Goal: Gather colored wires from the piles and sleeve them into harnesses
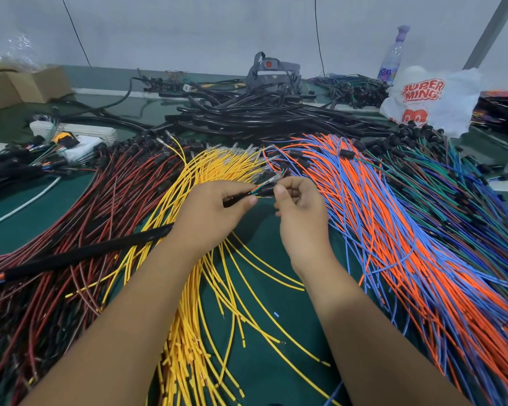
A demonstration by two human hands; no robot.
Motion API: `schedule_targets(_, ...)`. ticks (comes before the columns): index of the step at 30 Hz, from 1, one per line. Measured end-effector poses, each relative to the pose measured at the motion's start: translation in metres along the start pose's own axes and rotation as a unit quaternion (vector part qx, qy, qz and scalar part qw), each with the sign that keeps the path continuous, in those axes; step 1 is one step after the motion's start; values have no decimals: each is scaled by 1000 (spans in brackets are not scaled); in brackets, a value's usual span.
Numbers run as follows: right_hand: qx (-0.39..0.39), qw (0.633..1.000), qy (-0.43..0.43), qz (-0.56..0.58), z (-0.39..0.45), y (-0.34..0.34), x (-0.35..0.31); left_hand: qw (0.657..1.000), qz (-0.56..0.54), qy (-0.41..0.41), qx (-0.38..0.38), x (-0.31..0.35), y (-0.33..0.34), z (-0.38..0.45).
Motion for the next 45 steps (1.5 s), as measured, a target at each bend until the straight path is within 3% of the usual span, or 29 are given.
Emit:
schedule_targets(9,0,999,-33,9,1,-3,-8,1000,-10,-3,25,-4,-4,-3)
schedule_targets(18,27,998,-52,1,2,-15,-12,985,155,74,-2,14,-3,-2)
schedule_targets(23,4,999,-44,1,0,-9,-10,978,182,104,-7,19,-1,-3)
schedule_targets(28,-11,998,-57,-37,-3,-1,-13,975,198,99,10,17,-4,-5)
schedule_targets(33,-46,973,-149,-169,-13,16,-22,974,200,100,17,19,-7,-6)
schedule_targets(38,27,967,-189,-170,-14,0,-33,960,256,86,-72,17,-7,-7)
schedule_targets(42,99,970,-188,-118,-18,-19,-40,923,362,2,-134,-6,-50,-10)
schedule_targets(45,121,921,-263,-260,-34,-6,-53,931,354,-25,-88,-3,-92,-11)
Point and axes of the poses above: each hand's wrist, its own z-axis towards the middle knuckle, its own y-axis out of the palm, x = y × z, the point moved 9 cm from there along z, towards the middle knuckle, and after that the axes turned 11 degrees about y, right-handed, at the moved point
